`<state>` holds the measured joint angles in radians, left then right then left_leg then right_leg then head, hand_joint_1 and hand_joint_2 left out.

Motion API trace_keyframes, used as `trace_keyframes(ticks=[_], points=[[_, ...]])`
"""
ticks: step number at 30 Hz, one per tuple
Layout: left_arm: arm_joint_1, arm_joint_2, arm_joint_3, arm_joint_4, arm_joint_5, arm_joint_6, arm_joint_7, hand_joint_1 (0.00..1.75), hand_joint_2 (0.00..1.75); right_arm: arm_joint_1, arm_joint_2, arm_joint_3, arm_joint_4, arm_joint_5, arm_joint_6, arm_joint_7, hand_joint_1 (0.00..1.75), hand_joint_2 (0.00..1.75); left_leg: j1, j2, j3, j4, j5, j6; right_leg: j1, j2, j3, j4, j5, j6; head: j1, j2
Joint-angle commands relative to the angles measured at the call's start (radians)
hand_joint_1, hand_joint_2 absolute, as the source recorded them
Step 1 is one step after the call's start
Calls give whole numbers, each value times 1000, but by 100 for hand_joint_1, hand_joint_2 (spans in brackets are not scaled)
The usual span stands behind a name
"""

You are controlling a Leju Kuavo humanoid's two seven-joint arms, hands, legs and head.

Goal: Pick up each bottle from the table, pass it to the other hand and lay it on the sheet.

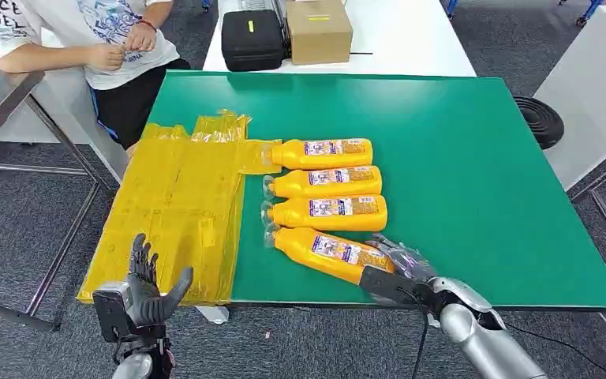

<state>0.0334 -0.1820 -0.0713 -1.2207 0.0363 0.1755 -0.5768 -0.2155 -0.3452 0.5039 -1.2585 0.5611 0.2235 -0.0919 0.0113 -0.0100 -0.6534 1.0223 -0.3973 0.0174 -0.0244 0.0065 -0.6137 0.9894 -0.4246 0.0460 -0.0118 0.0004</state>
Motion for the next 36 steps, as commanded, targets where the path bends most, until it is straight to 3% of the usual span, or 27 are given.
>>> trace_keyframes(ticks=[1, 13, 21, 28, 29, 30, 36], points=[[-14, 13, 0, 55, 5, 0, -1, 0, 175, -4, 3, -1, 51, -6, 2, -3, 173, 175, 0, 1, 4, -1, -1, 0, 1, -1, 5, -2, -1, -2, 0, 0], [-11, 15, -1, 46, 7, 1, -1, 0, 175, 12, 24, -26, 22, -8, -26, -19, 175, 175, 1, 1, 6, -1, -2, 0, 1, -1, 6, -2, -2, -3, 0, 0], [-4, 11, 6, 47, 11, 8, -8, 0, 175, 44, 95, -72, -49, -43, -104, -130, 175, 175, 0, 2, 3, -1, -1, -1, 1, 1, 3, -1, -1, -2, 0, 0], [-1, 9, 9, 47, 13, 10, -12, 0, 175, 47, 118, -79, -57, -47, -122, -153, 175, 175, 0, 2, 1, -1, -1, 0, 0, 1, 1, -1, 0, -2, 0, 0], [-1, 6, 12, 47, 14, 8, -14, 0, 175, 39, 142, -87, -55, -52, -136, -192, 175, 175, 0, 3, 5, -1, -2, -1, 1, 1, 5, -1, -2, -3, 0, 0], [-27, -1, 15, 59, 13, 5, -10, 0, 175, 8, 251, -111, -60, -63, -157, -226, 175, 175, 0, 3, 4, -1, -2, -1, 1, 1, 4, -1, -2, -3, 0, 0], [-39, 4, 19, 48, 42, -27, 7, 0, 175, 7, 279, -141, -82, -76, -159, -255, 175, 175, 1, 2, 2, 0, -1, -1, 1, 1, 1, 0, -1, -3, 0, 0]])
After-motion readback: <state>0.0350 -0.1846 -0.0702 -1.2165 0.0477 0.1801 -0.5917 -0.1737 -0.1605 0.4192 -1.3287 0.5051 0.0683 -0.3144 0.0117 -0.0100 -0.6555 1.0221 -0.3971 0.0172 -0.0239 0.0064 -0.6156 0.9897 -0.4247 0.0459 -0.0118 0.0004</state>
